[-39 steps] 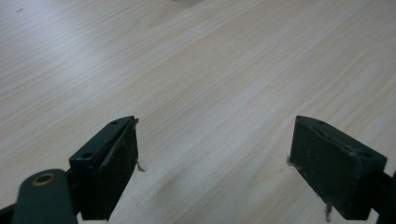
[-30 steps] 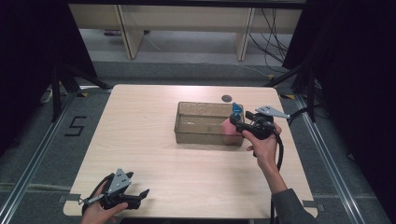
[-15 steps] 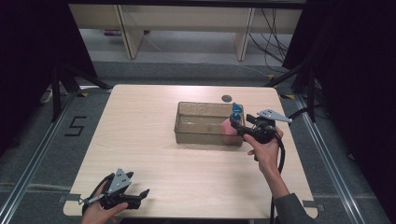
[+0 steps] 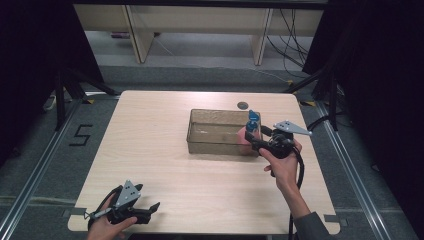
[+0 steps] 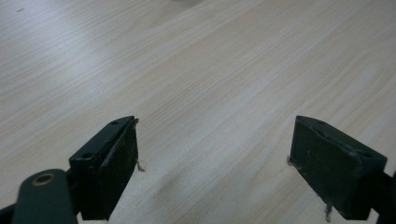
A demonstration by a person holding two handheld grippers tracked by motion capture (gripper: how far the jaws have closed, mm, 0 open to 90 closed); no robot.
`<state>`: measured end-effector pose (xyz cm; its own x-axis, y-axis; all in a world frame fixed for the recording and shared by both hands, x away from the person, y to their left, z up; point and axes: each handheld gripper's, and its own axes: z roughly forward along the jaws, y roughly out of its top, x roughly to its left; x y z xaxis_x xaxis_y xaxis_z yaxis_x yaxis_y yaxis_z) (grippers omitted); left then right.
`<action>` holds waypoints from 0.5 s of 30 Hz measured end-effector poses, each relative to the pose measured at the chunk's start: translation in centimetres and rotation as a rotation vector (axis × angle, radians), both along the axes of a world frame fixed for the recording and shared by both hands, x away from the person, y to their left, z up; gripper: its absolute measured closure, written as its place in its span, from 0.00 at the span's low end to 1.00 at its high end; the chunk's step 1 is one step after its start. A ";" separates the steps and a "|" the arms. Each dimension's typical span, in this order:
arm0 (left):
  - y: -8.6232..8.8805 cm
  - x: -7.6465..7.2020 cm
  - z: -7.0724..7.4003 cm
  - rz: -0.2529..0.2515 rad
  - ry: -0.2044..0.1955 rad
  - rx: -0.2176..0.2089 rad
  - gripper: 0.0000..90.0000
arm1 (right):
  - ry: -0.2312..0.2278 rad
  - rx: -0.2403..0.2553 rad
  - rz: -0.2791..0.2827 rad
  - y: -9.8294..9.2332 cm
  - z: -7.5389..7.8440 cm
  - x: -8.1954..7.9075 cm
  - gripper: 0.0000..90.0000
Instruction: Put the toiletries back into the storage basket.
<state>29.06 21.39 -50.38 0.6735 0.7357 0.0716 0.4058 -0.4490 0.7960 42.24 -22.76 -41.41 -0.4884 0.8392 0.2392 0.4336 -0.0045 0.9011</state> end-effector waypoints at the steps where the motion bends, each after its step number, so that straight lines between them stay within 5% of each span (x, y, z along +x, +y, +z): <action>1: 0.0 0.0 0.0 0.001 -0.001 0.004 0.17 | -0.025 -0.024 0.009 -0.1 -0.1 0.1 0.30; 2: 0.0 0.0 0.0 0.002 -0.001 0.002 0.17 | -0.006 -0.043 0.004 -0.1 0.0 -0.1 0.30; 3: 0.0 0.0 0.0 0.003 0.000 0.001 0.17 | -0.025 -0.033 0.013 0.0 -0.2 -0.1 0.30; 4: 0.0 -0.1 0.0 0.001 0.006 0.000 0.17 | 0.010 -0.003 0.005 0.3 -0.1 -0.4 0.30; 8: 0.0 -0.1 0.0 0.005 0.009 -0.005 0.17 | -0.022 -0.023 0.029 0.4 -0.3 -0.5 0.30; 15: 0.0 0.0 0.0 0.001 0.004 -0.001 0.17 | -0.011 -0.022 0.040 0.9 -0.3 -0.9 0.30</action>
